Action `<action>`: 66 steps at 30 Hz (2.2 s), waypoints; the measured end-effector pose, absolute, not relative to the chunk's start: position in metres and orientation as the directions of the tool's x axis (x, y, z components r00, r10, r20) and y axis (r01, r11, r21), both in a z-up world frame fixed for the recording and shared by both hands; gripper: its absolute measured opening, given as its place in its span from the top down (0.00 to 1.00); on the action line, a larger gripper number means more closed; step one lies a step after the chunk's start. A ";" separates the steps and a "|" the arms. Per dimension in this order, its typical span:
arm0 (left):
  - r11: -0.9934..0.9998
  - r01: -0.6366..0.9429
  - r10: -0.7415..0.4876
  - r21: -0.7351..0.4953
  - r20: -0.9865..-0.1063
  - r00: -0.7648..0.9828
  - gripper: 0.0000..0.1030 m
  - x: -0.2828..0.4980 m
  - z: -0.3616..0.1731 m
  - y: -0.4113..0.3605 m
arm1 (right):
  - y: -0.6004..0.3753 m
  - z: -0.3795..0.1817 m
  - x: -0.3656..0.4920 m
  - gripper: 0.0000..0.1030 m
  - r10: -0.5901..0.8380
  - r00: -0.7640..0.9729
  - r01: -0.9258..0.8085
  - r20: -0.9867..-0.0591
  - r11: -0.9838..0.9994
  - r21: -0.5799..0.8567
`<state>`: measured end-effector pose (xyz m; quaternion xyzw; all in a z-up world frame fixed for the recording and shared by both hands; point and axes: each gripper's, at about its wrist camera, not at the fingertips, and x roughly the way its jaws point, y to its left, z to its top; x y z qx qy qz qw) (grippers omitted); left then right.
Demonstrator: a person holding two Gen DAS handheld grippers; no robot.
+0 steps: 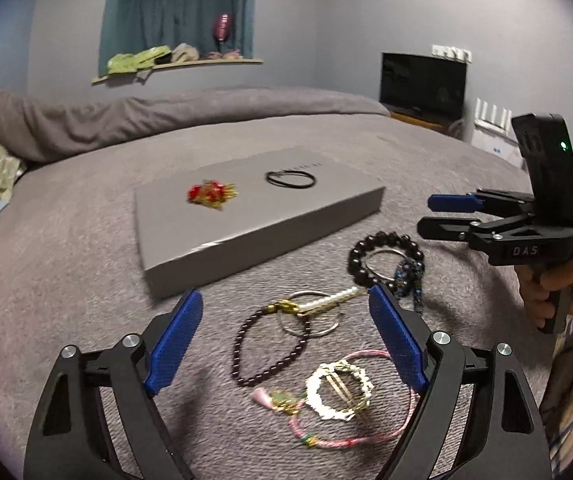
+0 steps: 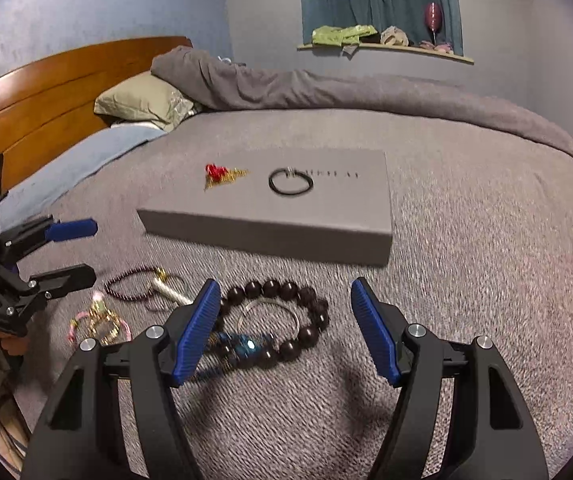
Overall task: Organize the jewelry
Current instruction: 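Move both open tools back toward the remaining jewelry pile, then grasp the dark wooden bead bracelet with the right tool while the left tool closes on the pile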
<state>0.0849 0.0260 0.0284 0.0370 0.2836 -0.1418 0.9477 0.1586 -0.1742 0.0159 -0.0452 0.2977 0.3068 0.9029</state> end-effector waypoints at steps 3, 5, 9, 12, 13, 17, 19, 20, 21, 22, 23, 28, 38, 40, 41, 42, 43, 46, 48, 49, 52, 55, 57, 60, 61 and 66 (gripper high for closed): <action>0.948 0.319 -0.256 0.012 -0.565 0.784 0.20 0.091 0.023 0.014 | -0.180 0.012 0.159 0.35 0.522 0.631 -0.575 -0.574 0.811 0.106; 0.945 0.325 -0.247 0.034 -0.577 0.778 0.21 0.096 0.019 0.007 | -0.185 0.012 0.159 0.34 0.522 0.631 -0.570 -0.574 0.813 0.114; 0.931 0.353 -0.227 0.097 -0.602 0.765 0.24 0.107 0.011 -0.010 | -0.191 0.014 0.158 0.34 0.528 0.629 -0.569 -0.570 0.813 0.126; 0.920 0.369 -0.209 0.130 -0.635 0.744 0.37 0.121 0.001 -0.020 | -0.194 0.014 0.157 0.34 0.533 0.625 -0.574 -0.571 0.809 0.128; 0.919 0.371 -0.205 0.132 -0.645 0.736 0.44 0.125 -0.002 -0.021 | -0.194 0.014 0.156 0.35 0.534 0.623 -0.576 -0.572 0.808 0.127; 0.910 0.396 -0.210 0.124 -0.685 0.697 0.67 0.135 -0.011 -0.025 | -0.192 0.013 0.154 0.35 0.545 0.607 -0.590 -0.578 0.796 0.132; 0.901 0.417 -0.228 0.122 -0.685 0.692 0.86 0.132 -0.011 -0.027 | -0.190 0.012 0.152 0.34 0.552 0.597 -0.599 -0.582 0.789 0.134; 0.900 0.419 -0.229 0.123 -0.684 0.693 0.86 0.131 -0.011 -0.028 | -0.188 0.012 0.151 0.35 0.557 0.591 -0.606 -0.583 0.784 0.135; 0.901 0.415 -0.228 0.123 -0.680 0.697 0.86 0.129 -0.011 -0.028 | -0.186 0.011 0.150 0.35 0.559 0.587 -0.610 -0.585 0.781 0.135; 0.902 0.414 -0.232 0.118 -0.677 0.698 0.87 0.128 -0.010 -0.027 | -0.183 0.011 0.149 0.35 0.561 0.584 -0.614 -0.587 0.778 0.133; 0.905 0.412 -0.238 0.110 -0.672 0.702 0.87 0.126 -0.009 -0.026 | -0.181 0.010 0.148 0.35 0.563 0.580 -0.618 -0.589 0.775 0.131; 0.926 0.376 -0.268 0.042 -0.630 0.729 0.90 0.120 0.004 -0.010 | -0.169 0.007 0.141 0.35 0.573 0.562 -0.645 -0.597 0.755 0.117; 0.940 0.337 -0.299 -0.053 -0.603 0.740 0.91 0.110 0.016 0.021 | -0.175 0.006 0.156 0.38 0.522 0.595 -0.584 -0.611 0.803 0.117; 0.943 0.328 -0.300 -0.066 -0.598 0.743 0.91 0.109 0.018 0.027 | -0.179 0.004 0.163 0.47 0.512 0.597 -0.566 -0.617 0.815 0.128; 0.943 0.324 -0.304 -0.078 -0.596 0.743 0.91 0.109 0.018 0.030 | -0.181 0.003 0.168 0.51 0.508 0.594 -0.555 -0.624 0.820 0.139; 0.943 0.320 -0.309 -0.091 -0.594 0.743 0.92 0.109 0.019 0.033 | -0.183 0.001 0.172 0.53 0.507 0.591 -0.550 -0.628 0.822 0.146; 0.942 0.316 -0.320 -0.113 -0.590 0.741 0.92 0.109 0.020 0.038 | -0.184 -0.001 0.175 0.53 0.505 0.587 -0.544 -0.633 0.825 0.153; 0.938 0.303 -0.342 -0.166 -0.572 0.746 0.96 0.108 0.024 0.050 | -0.184 -0.008 0.186 0.62 0.501 0.572 -0.529 -0.649 0.830 0.175; 0.942 0.293 -0.334 -0.166 -0.566 0.753 0.96 0.107 0.027 0.055 | -0.184 -0.013 0.193 0.78 0.509 0.554 -0.524 -0.658 0.828 0.200; 0.943 0.291 -0.331 -0.162 -0.567 0.755 0.96 0.106 0.027 0.055 | -0.183 -0.015 0.195 0.79 0.516 0.543 -0.526 -0.663 0.824 0.211; 0.945 0.287 -0.323 -0.156 -0.575 0.752 0.96 0.106 0.026 0.058 | -0.182 -0.018 0.198 0.81 0.529 0.526 -0.530 -0.666 0.816 0.231; 0.952 0.269 -0.303 -0.150 -0.612 0.731 0.96 0.110 0.019 0.059 | -0.182 -0.015 0.199 0.87 0.542 0.528 -0.529 -0.653 0.812 0.245; 0.959 0.246 -0.279 -0.142 -0.640 0.716 0.96 0.114 0.013 0.060 | -0.184 -0.011 0.197 0.87 0.548 0.538 -0.530 -0.641 0.811 0.249; 0.961 0.245 -0.265 -0.125 -0.657 0.706 0.88 0.115 0.007 0.058 | -0.185 -0.004 0.194 0.88 0.545 0.559 -0.531 -0.625 0.814 0.235; 0.963 0.242 -0.257 -0.116 -0.660 0.706 0.80 0.115 0.006 0.057 | -0.186 -0.003 0.193 0.88 0.544 0.563 -0.530 -0.621 0.815 0.234; 0.966 0.239 -0.245 -0.103 -0.671 0.700 0.64 0.118 0.003 0.052 | -0.191 0.001 0.192 0.87 0.535 0.581 -0.518 -0.613 0.824 0.229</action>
